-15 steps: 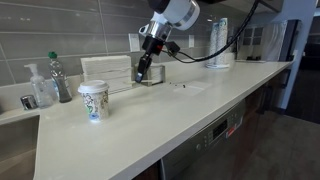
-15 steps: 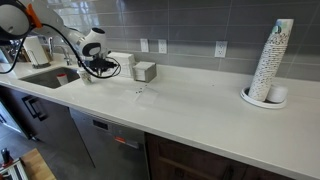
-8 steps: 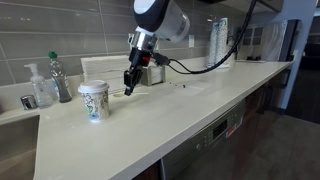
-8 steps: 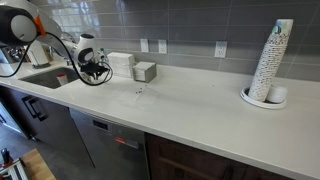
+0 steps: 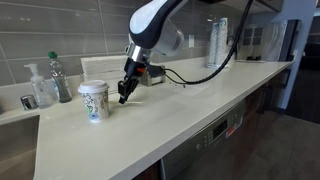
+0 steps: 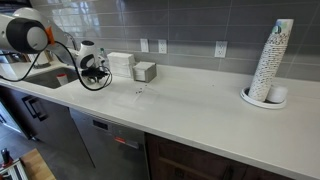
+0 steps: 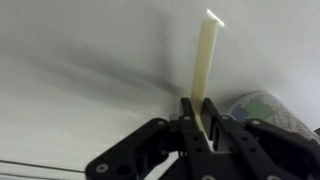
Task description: Remove a spoon from the paper towel on the counter top and move it to the left near the paper coffee cup with a lid
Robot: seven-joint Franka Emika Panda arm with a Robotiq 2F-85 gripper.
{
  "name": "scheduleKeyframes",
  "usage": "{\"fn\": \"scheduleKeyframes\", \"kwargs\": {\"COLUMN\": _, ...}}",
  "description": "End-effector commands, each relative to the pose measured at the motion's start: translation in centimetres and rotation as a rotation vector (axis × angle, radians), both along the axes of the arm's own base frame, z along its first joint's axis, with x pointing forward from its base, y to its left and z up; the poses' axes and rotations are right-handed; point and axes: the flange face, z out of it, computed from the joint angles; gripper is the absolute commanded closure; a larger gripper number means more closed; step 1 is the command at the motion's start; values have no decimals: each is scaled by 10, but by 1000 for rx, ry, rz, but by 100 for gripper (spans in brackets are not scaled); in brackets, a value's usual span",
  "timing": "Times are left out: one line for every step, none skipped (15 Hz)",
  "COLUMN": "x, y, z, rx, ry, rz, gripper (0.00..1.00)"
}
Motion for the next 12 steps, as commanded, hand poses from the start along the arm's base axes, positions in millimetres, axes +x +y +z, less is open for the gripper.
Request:
{"fn": "scheduleKeyframes", "kwargs": {"x": 9, "y": 2, "z": -14, "rx": -5, "ry": -10, "rz": -14, "gripper": 86}}
{"fn": "scheduleKeyframes", "kwargs": {"x": 10, "y": 2, "z": -13, "rx": -8, "ry": -15, "rz": -7, "gripper": 60}}
{"fn": "scheduleKeyframes", "kwargs": {"x": 11, "y": 2, "z": -11, "rx": -15, "ry": -23, "rz": -5, "gripper": 59}}
{"fn": "scheduleKeyframes", "kwargs": {"x": 11, "y": 1, "z": -7, "rx": -13, "ry": -20, "rz": -2, "gripper": 53}}
{"fn": "scheduleKeyframes", "kwargs": {"x": 11, "y": -1, "z": 0, "rx": -4, "ry": -19, "rz": 6, "gripper": 46}}
{"fn": "scheduleKeyframes", "kwargs": {"x": 11, "y": -4, "z": 8, "rx": -2, "ry": -17, "rz": 6, "gripper": 38}}
{"fn": "scheduleKeyframes", "kwargs": {"x": 12, "y": -9, "z": 17, "rx": -3, "ry": -24, "rz": 2, "gripper": 31}}
{"fn": "scheduleKeyframes", "kwargs": {"x": 13, "y": -15, "z": 25, "rx": -10, "ry": -26, "rz": -4, "gripper": 24}}
{"fn": "scheduleKeyframes", "kwargs": {"x": 12, "y": -24, "z": 34, "rx": -21, "ry": -12, "rz": -8, "gripper": 16}}
{"fn": "scheduleKeyframes", "kwargs": {"x": 12, "y": -34, "z": 42, "rx": -42, "ry": 5, "rz": -8, "gripper": 8}}
{"fn": "scheduleKeyframes", "kwargs": {"x": 9, "y": -43, "z": 49, "rx": -66, "ry": 42, "rz": -8, "gripper": 0}}
{"fn": "scheduleKeyframes", "kwargs": {"x": 6, "y": -54, "z": 58, "rx": -89, "ry": 71, "rz": -8, "gripper": 0}}
